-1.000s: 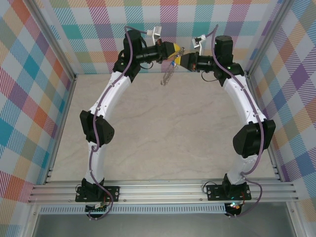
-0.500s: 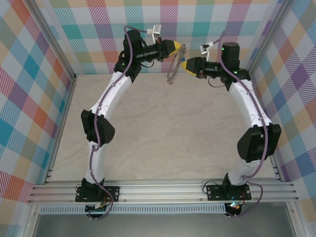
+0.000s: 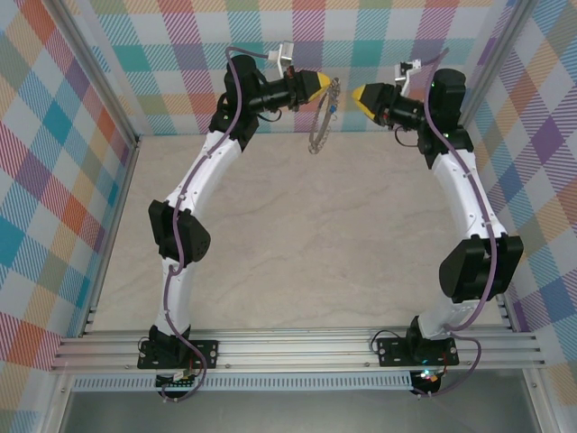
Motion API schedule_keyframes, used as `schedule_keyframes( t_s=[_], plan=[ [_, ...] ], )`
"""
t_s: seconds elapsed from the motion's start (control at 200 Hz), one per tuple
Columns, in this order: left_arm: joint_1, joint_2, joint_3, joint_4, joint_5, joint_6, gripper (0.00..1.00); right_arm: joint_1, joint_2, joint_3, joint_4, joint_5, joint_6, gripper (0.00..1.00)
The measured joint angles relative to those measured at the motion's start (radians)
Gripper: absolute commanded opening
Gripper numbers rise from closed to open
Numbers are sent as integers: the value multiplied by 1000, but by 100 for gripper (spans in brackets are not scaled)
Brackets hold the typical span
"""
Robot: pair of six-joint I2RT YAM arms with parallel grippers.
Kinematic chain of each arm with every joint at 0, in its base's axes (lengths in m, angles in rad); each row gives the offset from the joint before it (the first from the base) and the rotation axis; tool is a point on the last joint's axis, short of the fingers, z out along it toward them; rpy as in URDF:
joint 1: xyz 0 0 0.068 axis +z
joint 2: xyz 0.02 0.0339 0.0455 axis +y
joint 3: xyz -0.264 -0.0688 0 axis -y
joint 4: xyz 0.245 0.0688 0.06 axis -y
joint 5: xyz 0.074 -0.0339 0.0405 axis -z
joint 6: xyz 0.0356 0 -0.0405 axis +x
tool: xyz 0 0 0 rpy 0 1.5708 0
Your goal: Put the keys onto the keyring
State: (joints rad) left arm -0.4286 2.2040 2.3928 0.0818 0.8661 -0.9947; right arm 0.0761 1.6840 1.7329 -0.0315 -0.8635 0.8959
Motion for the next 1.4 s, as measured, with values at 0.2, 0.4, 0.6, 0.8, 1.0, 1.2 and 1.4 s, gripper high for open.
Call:
schedule_keyframes(
  t_s=[0.2,0.4,0.6,0.8,1.0,1.2,1.4],
  plan=[
    [0,0,0,8,0,-13,0,25,46,81,58,11,66,33],
    [0,0,0,27,0,-26,0,56,93,126,85,15,103,29],
    [0,0,0,30,0,-31,0,72,136,169,93,17,119,28],
    [0,0,0,30,0,-32,0,75,139,176,96,17,122,28],
    [0,1,0,30,0,-34,0,76,150,194,100,17,129,27],
    [0,7,0,30,0,-34,0,81,170,197,100,8,140,33],
    [0,19,0,30,0,-35,0,82,184,198,101,6,145,31]
  ],
)
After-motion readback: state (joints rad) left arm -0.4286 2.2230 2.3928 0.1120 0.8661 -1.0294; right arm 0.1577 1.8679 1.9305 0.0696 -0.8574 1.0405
